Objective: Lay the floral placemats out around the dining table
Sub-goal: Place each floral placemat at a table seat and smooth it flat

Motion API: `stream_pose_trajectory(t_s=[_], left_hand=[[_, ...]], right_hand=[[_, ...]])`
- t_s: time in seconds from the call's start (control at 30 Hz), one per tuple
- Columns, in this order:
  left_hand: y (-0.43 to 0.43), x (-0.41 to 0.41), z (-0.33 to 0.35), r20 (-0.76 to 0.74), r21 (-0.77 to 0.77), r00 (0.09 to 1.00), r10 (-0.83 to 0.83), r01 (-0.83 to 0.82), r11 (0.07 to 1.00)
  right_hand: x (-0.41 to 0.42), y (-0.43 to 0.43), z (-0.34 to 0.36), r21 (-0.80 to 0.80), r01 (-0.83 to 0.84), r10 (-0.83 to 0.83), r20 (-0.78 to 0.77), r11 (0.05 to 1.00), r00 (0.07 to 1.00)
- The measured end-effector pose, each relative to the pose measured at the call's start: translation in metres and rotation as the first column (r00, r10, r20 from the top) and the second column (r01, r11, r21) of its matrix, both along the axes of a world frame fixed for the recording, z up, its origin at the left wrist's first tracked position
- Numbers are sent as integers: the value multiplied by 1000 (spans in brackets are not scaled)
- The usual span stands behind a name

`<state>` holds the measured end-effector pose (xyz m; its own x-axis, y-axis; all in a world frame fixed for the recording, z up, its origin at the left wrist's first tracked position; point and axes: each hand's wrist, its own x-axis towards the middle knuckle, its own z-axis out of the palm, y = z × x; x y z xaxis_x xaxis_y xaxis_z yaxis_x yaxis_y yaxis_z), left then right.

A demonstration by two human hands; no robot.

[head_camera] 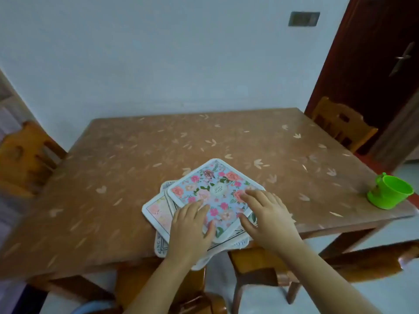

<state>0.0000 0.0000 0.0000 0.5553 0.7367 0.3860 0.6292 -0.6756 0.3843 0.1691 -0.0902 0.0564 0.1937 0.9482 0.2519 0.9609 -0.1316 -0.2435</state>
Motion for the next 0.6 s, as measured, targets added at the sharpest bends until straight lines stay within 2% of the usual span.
stream_pose_trajectory(t_s=[0.1,0.2,0.33,0.6], left_hand=[[14,14,-24,-14,-48,1000,-14,14,999],[27,21,-45,-23,-184,999,-32,27,983],[44,31,-69,-67,-222,997,-36,21,975],[54,41,-106,-114,-314,993,2,-38,949]], right_hand=[[12,18,-20,-42,-48,47,-20,998,999],[23,35,-42,-101,-94,88,-58,990,994],[41,55,-70,-158,-152,143,-67,976,987],[54,78,-122,-234,-265,218,-209,935,953]])
